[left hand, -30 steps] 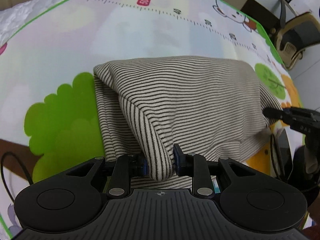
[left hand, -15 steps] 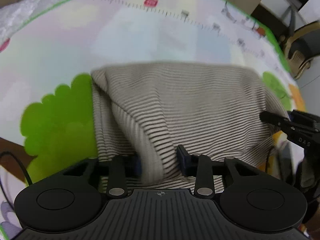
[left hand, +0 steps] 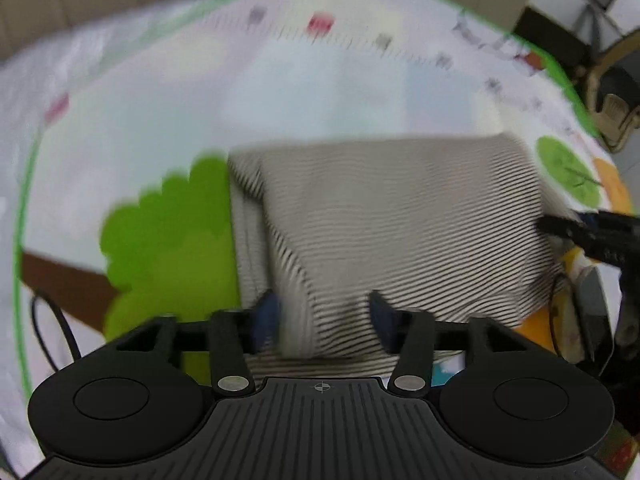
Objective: Fold clothes
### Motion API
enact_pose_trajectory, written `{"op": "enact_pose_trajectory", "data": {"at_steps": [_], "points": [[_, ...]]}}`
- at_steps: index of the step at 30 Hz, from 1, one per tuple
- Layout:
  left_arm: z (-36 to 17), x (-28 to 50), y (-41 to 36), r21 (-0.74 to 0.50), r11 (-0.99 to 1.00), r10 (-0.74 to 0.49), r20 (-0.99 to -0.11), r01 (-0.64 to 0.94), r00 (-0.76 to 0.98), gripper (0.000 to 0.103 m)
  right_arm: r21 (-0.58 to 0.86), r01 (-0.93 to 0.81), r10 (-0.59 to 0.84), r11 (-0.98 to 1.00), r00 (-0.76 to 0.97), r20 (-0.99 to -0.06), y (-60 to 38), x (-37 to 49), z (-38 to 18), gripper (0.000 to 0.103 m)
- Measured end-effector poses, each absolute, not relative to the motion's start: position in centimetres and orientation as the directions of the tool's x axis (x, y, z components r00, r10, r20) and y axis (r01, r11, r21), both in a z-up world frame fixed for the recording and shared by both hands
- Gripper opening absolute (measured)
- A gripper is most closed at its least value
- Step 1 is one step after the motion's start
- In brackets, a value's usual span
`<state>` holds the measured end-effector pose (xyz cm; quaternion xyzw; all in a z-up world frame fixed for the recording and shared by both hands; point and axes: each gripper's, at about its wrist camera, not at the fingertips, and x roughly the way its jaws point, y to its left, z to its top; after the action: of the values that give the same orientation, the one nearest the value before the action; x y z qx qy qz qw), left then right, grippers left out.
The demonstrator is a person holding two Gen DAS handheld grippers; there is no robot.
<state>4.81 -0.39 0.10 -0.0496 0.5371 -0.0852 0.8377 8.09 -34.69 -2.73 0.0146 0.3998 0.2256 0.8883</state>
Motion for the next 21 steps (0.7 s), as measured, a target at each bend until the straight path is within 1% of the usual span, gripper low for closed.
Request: {"op": "enact_pose_trajectory", "data": {"at_steps": [1,2,4,5,6,9,14,16,18,21], "points": [[0.1,4.5,-0.8,-0.223,0.970,-0.242,-0.889,0.095,0.389,0.078,0.205,-0.386,0.413,0.899,0.598,-0.687,-34.9,8.5,-2.1,0.039],[0.2,4.2,-1.1,-0.271,0.957,-0.288,-0.883,0.100,0.370,0.082,0.205,-0.382,0.413,0.901,0.615,-0.672,-35.1,9.0,-1.4,0.039],[0.2,3.5,-1.8,-0.365,0.925,-0.379,-0.865,0.106,0.330,0.086,0.198,-0.379,0.410,0.904,0.636,-0.654,-35.0,10.3,-0.5,0.039],[0.3,3.2,-2.2,-0.410,0.906,-0.423,-0.852,0.107,0.310,0.086,0.195,-0.382,0.410,0.903,0.639,-0.651,-34.7,11.1,-0.3,0.039],[-0.6,3.3,-2.7,-0.447,0.889,-0.456,-0.848,0.101,0.270,0.086,0.192,-0.385,0.411,0.903,0.640,-0.649,-34.4,11.8,-0.2,0.039],[-3.7,4.1,-2.3,-0.499,0.866,-0.488,-0.846,0.004,0.215,0.084,0.186,-0.395,0.412,0.900,0.627,-0.661,-33.0,13.9,-0.9,0.039],[-8.8,5.4,-1.7,-0.558,0.813,-0.541,-0.830,-0.168,0.136,0.079,0.128,-0.401,0.367,0.907,0.606,-0.706,-30.4,17.5,-4.6,0.041],[-9.1,6.3,-1.2,-0.562,0.808,-0.544,-0.827,-0.175,0.143,0.078,0.100,-0.417,0.346,0.903,0.572,-0.744,-29.5,18.7,-6.5,0.041],[-9.2,7.2,-0.7,-0.565,0.806,-0.545,-0.825,-0.176,0.152,0.075,0.034,-0.461,0.318,0.887,0.554,-0.769,-28.9,18.6,-7.9,0.041],[-9.4,8.6,0.0,-0.569,0.803,-0.546,-0.821,-0.177,0.166,0.074,-0.011,-0.496,0.305,0.869,0.553,-0.775,-29.9,17.0,-8.2,0.041]]}}
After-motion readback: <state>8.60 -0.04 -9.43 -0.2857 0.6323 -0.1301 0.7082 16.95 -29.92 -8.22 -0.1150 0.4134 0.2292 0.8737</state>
